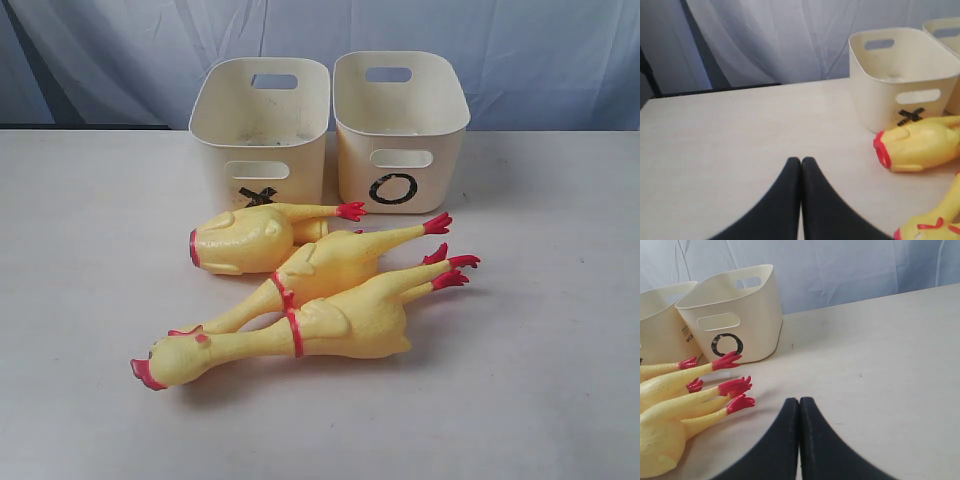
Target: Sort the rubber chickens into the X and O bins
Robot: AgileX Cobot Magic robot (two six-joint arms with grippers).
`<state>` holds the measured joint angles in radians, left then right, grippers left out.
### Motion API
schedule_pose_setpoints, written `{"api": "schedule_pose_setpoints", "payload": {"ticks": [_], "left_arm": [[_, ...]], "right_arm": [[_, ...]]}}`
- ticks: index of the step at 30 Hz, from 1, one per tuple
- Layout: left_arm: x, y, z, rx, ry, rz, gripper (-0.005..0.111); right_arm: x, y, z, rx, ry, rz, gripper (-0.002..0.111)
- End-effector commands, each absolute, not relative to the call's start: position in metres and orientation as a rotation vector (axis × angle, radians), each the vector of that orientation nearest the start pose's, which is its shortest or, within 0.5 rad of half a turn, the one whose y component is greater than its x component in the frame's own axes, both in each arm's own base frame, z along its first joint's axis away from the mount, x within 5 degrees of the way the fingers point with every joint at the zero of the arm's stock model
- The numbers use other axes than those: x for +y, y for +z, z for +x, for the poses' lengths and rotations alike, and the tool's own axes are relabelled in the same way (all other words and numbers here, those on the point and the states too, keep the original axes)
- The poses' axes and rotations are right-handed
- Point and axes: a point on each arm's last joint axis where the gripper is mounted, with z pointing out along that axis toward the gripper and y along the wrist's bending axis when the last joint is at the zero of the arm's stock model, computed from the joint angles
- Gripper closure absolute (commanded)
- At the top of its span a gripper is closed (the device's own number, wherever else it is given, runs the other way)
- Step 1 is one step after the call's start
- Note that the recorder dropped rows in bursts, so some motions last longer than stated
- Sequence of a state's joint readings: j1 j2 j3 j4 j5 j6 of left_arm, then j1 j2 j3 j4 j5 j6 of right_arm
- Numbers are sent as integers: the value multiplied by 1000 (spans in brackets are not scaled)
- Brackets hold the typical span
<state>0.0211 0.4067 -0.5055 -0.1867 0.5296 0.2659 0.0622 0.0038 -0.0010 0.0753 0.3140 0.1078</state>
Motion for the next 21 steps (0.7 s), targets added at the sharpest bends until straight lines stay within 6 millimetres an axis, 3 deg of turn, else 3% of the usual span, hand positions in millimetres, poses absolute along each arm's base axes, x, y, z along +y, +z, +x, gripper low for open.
{"api": "schedule_pose_setpoints", "payload": {"ticks": [1,13,21], "left_arm": [[-15,305,105,1965,-80,240,107],[-30,298,186,2027,-216,475,107],[-39,277,233,2039,-325,610,107]], "right_arm": [[5,185,54,1794,186,81,109],[5,185,54,1794,186,81,109],[5,185,54,1794,186,81,109]]}}
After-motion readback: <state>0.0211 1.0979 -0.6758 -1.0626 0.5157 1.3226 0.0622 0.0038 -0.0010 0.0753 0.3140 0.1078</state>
